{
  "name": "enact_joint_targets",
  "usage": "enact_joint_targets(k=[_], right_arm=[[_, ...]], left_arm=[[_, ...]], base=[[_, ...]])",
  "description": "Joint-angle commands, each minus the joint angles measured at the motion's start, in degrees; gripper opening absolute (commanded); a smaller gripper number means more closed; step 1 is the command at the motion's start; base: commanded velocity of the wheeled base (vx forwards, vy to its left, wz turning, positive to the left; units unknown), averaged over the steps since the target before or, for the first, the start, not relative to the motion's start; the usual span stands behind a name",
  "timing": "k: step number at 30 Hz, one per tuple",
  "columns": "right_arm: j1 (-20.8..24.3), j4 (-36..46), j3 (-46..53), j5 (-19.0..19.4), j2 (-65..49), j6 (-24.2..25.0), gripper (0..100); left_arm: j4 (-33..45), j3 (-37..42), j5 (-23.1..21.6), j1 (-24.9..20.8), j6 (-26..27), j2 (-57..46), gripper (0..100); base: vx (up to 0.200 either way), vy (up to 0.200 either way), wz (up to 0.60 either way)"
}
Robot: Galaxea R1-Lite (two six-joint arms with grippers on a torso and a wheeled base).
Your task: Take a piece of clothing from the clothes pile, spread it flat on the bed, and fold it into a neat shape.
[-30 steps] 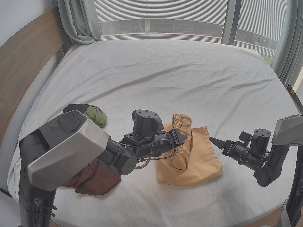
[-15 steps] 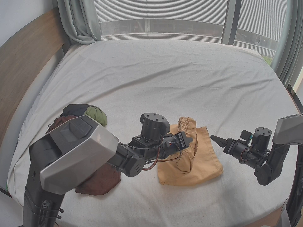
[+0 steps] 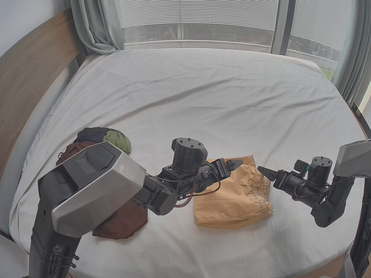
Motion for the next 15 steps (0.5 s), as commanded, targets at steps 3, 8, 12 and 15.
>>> enact_joint_targets(k=[3,8,12,15], right_arm=[[0.5,0.0,0.4,-0.1,0.5,-0.1,100],[0.6,0.0,0.9,-0.1,0.4,-0.1,100],[0.7,0.0,1.2,-0.2,0.1,-0.1,100],[0.8,0.0,1.8,-0.2,-0.1,-0.2,100]], left_arm=[[0.0,2.9,0.1,0.3,0.4,-2.6,100],[0.1,6.6,0.1,1.0,2.7,-5.4,100],[0.0,10.6,0.1,2.9,4.8,-8.9,100],[-0.2,13.1,0.1,3.9,5.2,-10.9,100]], base=[[0.000,0.000,0.00],[0.000,0.000,0.00],[0.000,0.000,0.00],[0.000,0.000,0.00]])
